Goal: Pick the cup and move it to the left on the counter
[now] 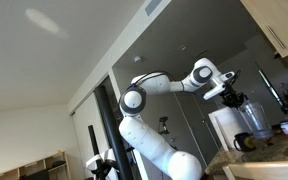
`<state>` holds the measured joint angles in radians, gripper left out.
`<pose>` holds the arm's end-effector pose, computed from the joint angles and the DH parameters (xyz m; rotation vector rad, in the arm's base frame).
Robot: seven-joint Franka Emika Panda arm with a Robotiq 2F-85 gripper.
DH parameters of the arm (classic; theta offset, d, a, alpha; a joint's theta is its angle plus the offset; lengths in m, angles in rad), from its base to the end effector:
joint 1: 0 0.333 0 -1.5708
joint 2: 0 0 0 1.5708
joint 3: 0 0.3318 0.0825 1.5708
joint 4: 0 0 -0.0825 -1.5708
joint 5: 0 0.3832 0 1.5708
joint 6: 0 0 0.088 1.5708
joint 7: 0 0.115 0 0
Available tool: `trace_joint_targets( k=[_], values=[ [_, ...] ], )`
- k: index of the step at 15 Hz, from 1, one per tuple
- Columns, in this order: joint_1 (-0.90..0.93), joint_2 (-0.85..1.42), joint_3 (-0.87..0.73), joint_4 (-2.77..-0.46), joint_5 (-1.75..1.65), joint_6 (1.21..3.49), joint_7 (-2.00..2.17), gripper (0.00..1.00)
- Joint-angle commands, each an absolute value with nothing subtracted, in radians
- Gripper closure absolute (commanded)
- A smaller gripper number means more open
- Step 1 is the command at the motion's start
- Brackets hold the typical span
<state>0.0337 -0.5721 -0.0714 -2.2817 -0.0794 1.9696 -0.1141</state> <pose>0.3950 -0.0263 0.5962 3.0560 0.1591 0.3935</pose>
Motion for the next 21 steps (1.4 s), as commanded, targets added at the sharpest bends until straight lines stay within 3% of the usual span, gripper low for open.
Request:
trace_joint_targets(
  k=[1, 4, 7, 11, 15, 18, 21],
  values=[
    [0.040, -0.657, -0.079, -2.408, 0.012, 2.062, -0.103, 0.97],
    [0.081, -0.693, -0.009, -2.494, 0.055, 2.153, -0.091, 0.97],
    [0.101, -0.673, 0.145, -2.545, 0.023, 2.390, 0.078, 0.97],
    [0.016, -0.629, 0.349, -2.581, -0.099, 2.629, 0.377, 0.97],
    [-0.072, -0.642, 0.495, -2.543, -0.222, 2.411, 0.638, 0.97],
    [0.032, -0.592, 0.457, -2.499, -0.128, 2.181, 0.665, 0.97],
    [0.140, -0.569, 0.384, -2.490, 0.033, 2.115, 0.618, 0.97]
  ],
)
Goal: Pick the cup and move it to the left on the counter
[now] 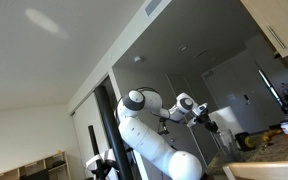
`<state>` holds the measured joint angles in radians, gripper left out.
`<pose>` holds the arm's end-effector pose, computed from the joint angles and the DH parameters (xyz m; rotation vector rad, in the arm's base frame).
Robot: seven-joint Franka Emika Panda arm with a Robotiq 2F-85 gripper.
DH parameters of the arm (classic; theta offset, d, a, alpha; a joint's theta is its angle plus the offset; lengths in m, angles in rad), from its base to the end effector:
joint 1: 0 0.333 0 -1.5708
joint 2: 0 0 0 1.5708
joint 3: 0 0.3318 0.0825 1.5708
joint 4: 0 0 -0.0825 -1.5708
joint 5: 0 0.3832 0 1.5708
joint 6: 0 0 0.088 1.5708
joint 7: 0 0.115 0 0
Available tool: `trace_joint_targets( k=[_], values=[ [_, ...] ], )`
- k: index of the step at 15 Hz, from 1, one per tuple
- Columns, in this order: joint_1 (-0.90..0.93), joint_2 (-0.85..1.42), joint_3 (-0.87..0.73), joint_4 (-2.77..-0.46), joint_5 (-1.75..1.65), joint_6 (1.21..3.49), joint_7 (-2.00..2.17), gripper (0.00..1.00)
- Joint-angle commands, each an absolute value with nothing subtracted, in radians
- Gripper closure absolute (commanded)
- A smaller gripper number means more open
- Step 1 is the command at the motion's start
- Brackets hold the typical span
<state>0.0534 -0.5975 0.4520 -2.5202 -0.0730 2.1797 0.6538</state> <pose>0.3405 0.1978 0.4876 2.9304 -0.2302 0.4986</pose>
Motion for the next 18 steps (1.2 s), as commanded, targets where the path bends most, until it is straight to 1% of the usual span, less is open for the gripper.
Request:
trace_joint_targets(
  k=[1, 3, 5, 12, 13, 14, 16, 17, 18],
  values=[
    [0.169, -0.569, 0.364, -2.487, 0.088, 2.104, 0.606, 0.97],
    [0.213, -0.567, 0.327, -2.491, 0.193, 2.110, 0.586, 0.97],
    [0.217, -0.574, 0.322, -2.497, 0.235, 2.120, 0.598, 0.97],
    [0.115, -0.598, 0.410, -2.529, 0.015, 2.265, 0.767, 0.97],
    [0.106, -0.599, 0.416, -2.527, -0.029, 2.263, 0.778, 0.63],
    [0.101, -0.598, 0.419, -2.527, -0.063, 2.268, 0.791, 0.62],
    [0.095, -0.596, 0.422, -2.526, -0.111, 2.269, 0.818, 0.50],
    [0.097, -0.594, 0.420, -2.526, -0.125, 2.271, 0.828, 0.42],
    [0.095, -0.595, 0.421, -2.526, -0.141, 2.271, 0.838, 0.35]
  ],
)
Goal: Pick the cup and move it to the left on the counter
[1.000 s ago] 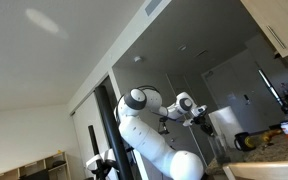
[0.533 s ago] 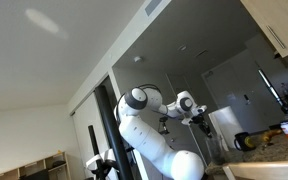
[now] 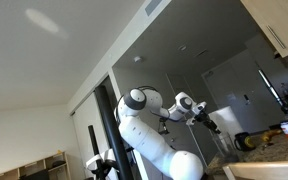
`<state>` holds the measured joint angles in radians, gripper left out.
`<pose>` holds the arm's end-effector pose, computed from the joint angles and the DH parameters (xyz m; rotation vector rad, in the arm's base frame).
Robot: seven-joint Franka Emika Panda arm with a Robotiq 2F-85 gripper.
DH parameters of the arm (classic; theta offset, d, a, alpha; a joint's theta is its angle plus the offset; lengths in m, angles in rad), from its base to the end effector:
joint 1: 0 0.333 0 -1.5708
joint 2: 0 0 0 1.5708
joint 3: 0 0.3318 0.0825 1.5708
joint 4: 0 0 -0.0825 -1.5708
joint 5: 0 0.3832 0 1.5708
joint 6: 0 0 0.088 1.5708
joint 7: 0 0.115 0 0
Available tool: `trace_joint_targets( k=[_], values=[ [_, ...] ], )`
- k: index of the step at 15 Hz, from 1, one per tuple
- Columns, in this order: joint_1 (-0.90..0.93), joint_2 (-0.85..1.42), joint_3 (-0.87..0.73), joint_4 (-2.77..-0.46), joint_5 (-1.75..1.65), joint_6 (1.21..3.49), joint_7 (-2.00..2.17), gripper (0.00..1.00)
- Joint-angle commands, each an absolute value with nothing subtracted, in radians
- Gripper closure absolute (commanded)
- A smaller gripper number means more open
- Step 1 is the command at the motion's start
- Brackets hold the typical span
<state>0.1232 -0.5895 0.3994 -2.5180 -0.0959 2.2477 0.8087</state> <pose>0.3419 0.2068 0.4984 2.9770 -0.4001 0.6080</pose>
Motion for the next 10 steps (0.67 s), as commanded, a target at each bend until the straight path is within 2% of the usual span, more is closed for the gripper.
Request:
trace_joint_targets(
  k=[1, 5, 7, 8, 10],
  values=[
    [0.094, -0.595, 0.422, -2.527, -0.157, 2.275, 0.849, 0.28],
    [0.040, -0.607, 0.459, -2.547, -0.298, 2.405, 0.969, 0.01],
    [-0.016, -0.606, 0.484, -2.543, -0.395, 2.477, 1.058, 0.00],
    [-0.096, -0.547, 0.418, -2.472, -0.469, 2.531, 1.009, 0.00],
    [-0.212, -0.504, 0.452, -2.401, -0.577, 2.585, 1.107, 0.00]
  ],
)
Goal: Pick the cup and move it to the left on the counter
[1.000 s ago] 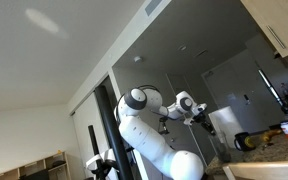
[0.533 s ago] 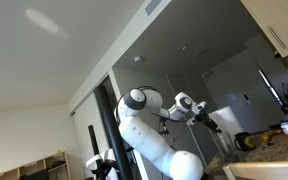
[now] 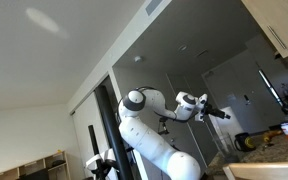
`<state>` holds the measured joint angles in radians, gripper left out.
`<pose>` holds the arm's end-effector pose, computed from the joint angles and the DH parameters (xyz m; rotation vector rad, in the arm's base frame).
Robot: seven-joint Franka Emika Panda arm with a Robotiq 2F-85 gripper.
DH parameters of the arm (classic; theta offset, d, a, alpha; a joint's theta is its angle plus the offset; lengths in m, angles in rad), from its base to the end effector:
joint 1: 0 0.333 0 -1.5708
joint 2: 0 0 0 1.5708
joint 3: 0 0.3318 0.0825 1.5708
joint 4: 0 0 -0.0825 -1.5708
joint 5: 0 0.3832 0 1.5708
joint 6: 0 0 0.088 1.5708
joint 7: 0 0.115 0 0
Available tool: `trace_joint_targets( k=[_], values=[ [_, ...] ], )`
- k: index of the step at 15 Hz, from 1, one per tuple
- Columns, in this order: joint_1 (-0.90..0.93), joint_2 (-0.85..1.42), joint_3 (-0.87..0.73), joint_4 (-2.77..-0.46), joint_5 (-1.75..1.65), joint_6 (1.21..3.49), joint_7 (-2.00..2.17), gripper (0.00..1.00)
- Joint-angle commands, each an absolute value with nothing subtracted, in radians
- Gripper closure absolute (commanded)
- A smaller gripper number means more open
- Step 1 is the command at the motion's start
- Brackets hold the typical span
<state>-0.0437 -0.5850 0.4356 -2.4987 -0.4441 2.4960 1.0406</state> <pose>0.3827 0.1805 0.5322 2.7518 -0.4996 1.1047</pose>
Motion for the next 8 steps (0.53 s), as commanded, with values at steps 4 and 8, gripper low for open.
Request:
trace_joint_targets(
  k=[4, 8],
  values=[
    [-0.261, -0.482, 0.418, -2.354, -0.686, 2.596, 1.182, 0.00],
    [-0.281, -0.424, 0.421, -2.304, -0.716, 2.600, 1.211, 0.00]
  ],
)
